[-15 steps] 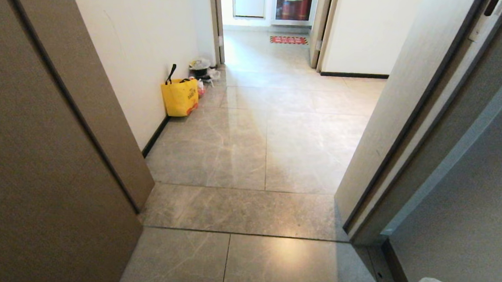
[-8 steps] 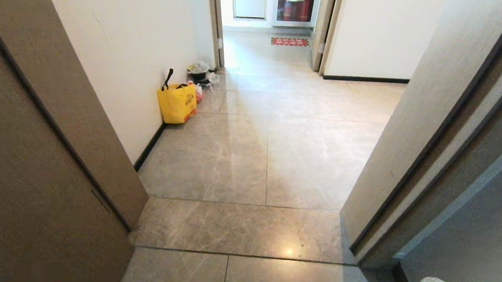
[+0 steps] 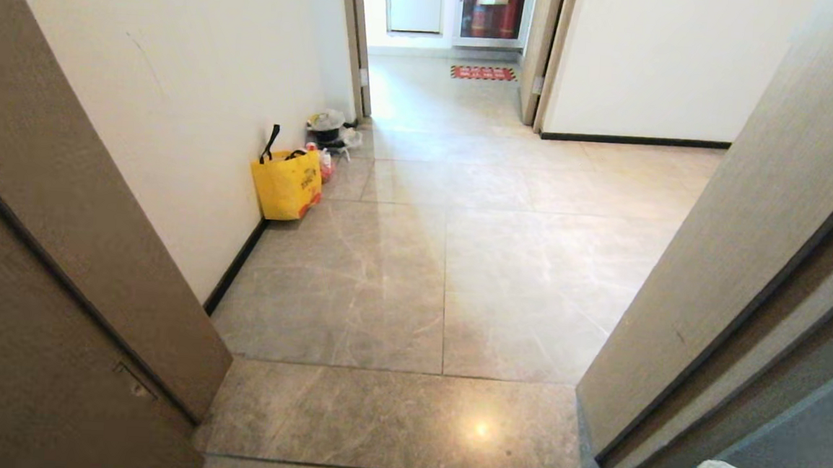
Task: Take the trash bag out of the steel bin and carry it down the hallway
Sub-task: Put the trash bag at the door
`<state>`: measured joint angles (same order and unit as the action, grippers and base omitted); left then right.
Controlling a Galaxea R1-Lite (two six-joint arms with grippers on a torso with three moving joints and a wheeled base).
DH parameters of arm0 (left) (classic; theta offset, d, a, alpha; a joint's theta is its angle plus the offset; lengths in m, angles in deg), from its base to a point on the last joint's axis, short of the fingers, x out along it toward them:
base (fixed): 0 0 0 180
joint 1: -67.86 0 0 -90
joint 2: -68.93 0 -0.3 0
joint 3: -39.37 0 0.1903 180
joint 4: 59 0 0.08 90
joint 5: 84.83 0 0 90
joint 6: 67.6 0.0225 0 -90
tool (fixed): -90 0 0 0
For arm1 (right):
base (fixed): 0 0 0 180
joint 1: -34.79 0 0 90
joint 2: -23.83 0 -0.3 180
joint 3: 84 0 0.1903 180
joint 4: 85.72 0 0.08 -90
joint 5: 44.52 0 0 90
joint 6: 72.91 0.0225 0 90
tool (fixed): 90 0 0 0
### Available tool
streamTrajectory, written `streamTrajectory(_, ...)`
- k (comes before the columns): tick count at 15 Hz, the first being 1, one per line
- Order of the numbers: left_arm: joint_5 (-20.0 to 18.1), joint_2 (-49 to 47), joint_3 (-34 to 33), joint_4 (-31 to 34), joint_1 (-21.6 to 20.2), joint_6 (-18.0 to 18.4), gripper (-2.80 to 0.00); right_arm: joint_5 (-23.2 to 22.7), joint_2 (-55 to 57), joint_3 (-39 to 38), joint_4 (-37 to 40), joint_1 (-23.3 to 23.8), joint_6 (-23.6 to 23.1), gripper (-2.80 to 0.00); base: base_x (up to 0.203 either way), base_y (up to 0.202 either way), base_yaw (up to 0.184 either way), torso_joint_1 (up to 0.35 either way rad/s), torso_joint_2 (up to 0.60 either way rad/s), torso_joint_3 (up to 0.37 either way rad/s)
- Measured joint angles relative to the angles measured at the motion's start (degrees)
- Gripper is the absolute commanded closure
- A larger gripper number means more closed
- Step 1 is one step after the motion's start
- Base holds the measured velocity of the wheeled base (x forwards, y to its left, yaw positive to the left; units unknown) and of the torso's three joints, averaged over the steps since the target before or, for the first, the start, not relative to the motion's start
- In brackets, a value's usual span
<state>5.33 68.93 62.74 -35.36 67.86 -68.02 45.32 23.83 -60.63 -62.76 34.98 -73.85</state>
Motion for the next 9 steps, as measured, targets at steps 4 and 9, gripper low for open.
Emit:
streamTrajectory(4, 0.0, 0.0, 0.0, 0.02, 0.0, 0.0, 0.0, 0.0, 0.0, 0.0, 0.01, 0.0, -0.07, 0.0, 0.191, 0.0, -0.001, 0.001, 0.0, 0.004)
streamTrajectory(9, 0.0, 0.0, 0.0, -0.05, 0.0, 0.0, 0.0, -0.02, 0.0, 0.0, 0.0, 0.0, -0.13, 0.0, 0.194, 0.0, 0.001, 0.003, 0.0, 0.004)
